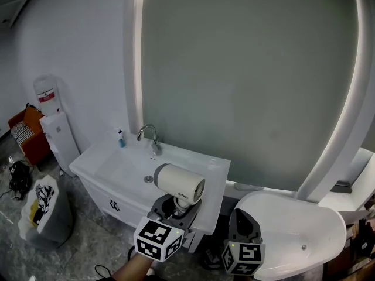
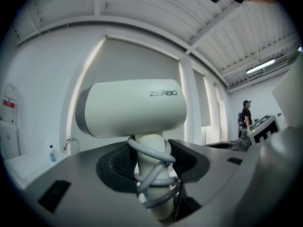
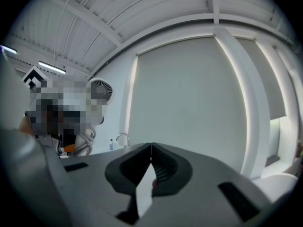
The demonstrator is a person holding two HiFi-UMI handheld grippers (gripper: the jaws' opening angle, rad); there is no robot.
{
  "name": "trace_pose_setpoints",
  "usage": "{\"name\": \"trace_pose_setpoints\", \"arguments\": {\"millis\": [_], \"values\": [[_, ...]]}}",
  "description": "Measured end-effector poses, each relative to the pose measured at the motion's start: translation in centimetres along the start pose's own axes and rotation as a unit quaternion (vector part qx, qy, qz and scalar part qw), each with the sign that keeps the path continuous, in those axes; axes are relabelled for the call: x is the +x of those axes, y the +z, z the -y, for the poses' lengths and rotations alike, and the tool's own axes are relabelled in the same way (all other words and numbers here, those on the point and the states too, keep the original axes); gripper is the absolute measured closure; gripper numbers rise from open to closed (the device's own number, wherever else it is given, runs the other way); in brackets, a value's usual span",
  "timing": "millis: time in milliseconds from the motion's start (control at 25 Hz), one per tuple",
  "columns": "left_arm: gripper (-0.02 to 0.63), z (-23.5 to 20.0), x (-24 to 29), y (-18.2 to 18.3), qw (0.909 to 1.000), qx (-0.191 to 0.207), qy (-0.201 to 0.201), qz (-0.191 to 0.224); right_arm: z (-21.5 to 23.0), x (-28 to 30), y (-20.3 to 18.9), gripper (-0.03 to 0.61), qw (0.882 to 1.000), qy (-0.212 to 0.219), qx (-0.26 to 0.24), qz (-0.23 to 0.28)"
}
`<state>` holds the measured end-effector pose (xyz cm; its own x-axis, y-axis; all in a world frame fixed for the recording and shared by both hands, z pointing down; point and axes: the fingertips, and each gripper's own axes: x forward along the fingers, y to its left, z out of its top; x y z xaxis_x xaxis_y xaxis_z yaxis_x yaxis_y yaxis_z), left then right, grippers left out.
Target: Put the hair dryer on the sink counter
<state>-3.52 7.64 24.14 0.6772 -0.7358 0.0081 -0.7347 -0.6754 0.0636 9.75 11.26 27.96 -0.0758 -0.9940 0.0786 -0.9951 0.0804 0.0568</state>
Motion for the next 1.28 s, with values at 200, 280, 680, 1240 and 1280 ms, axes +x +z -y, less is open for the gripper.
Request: {"name": "trace_pose_setpoints", "arguments": {"millis": [200, 280, 680, 1240, 1280], "values": [[0.414, 0.3, 1.0, 0.1, 1.0000, 0.003, 0.003, 0.001, 1.0, 0.7, -0.1, 0.557, 1.000, 0.005, 0.005, 0.003], [0.414, 0.2, 1.3, 0.1, 1.0000, 0.006, 0.002, 0.000, 1.2, 1.0, -0.2, 0.557, 1.000, 0.004, 0.008, 0.005], [0.414, -2.4, 3.9, -0.8, 1.0000, -0.001, 0.001, -0.005, 1.2, 4.7, -0.8, 0.557, 1.000, 0.007, 0.007, 0.000], [0.414, -8.6, 11.5, -3.0, 0.9994, -0.021, -0.018, -0.023, 2.6, 13.6, -2.6, 0.557, 1.000, -0.016, 0.004, -0.025], [0.414, -9.2, 12.1, -3.1, 0.9993, -0.022, -0.020, -0.025, 2.6, 14.4, -2.6, 0.557, 0.999, -0.018, 0.005, -0.026]]}}
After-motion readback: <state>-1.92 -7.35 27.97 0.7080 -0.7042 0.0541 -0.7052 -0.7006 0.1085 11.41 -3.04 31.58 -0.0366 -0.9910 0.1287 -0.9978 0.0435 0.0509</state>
